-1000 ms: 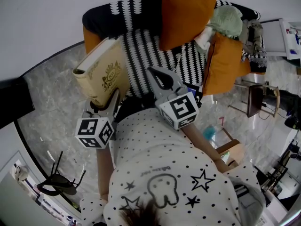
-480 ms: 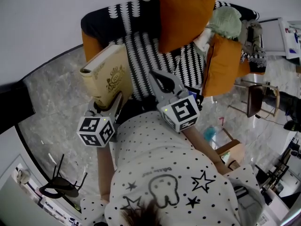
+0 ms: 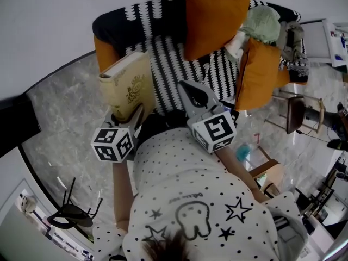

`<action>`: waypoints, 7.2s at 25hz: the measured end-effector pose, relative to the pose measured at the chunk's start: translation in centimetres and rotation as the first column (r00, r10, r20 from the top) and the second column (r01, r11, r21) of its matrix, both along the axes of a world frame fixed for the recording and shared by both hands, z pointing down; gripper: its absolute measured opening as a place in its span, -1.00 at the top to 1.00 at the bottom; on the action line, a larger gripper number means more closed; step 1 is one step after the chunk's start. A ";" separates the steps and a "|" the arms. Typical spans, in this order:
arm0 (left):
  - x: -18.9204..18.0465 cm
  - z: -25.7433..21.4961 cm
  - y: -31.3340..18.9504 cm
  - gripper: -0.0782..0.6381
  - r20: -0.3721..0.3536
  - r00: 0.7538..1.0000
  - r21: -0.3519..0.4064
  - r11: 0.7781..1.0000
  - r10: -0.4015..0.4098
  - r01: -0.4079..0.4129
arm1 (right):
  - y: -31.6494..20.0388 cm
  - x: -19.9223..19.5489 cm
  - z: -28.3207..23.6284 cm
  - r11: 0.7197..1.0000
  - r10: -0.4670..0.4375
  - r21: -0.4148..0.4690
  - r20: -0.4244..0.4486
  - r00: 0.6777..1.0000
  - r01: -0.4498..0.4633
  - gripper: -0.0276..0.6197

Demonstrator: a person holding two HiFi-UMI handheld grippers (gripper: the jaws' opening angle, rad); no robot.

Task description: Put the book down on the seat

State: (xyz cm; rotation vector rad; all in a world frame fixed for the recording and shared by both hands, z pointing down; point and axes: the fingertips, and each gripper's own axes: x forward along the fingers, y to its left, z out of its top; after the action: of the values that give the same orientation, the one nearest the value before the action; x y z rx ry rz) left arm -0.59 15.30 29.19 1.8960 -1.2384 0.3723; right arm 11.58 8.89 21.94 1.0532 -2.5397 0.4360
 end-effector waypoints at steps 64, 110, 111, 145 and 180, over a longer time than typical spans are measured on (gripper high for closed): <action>1.9 6.0 -1.3 0.14 -0.057 0.993 -0.152 0.982 0.108 -0.116 | 0.5 -0.3 0.5 0.999 -0.029 -0.018 -0.008 1.000 0.029 0.92; 4.6 13.7 0.4 0.14 -0.179 0.969 -0.298 0.929 0.169 -0.217 | 2.0 0.0 1.6 0.995 -0.009 -0.101 -0.003 1.000 0.009 0.91; 4.6 14.1 0.5 0.14 -0.180 0.969 -0.306 0.926 0.171 -0.220 | 2.2 -0.1 1.8 0.995 -0.011 -0.102 -0.003 1.000 0.011 0.92; 4.7 23.1 0.3 0.14 -0.218 0.971 -0.380 0.908 0.099 -0.178 | 3.2 0.0 5.1 0.972 0.093 -0.211 -0.055 0.994 -0.102 0.92; 7.0 33.7 -1.3 0.14 -0.299 0.953 -0.433 0.882 0.054 -0.186 | 4.3 0.2 8.8 0.921 0.184 -0.324 -0.133 0.974 -0.218 0.92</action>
State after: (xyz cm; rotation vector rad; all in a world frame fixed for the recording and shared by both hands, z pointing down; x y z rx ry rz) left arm 6.42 13.98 62.84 1.5524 -0.7613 0.4057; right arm 11.74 13.16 30.74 1.1712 -2.1736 0.8197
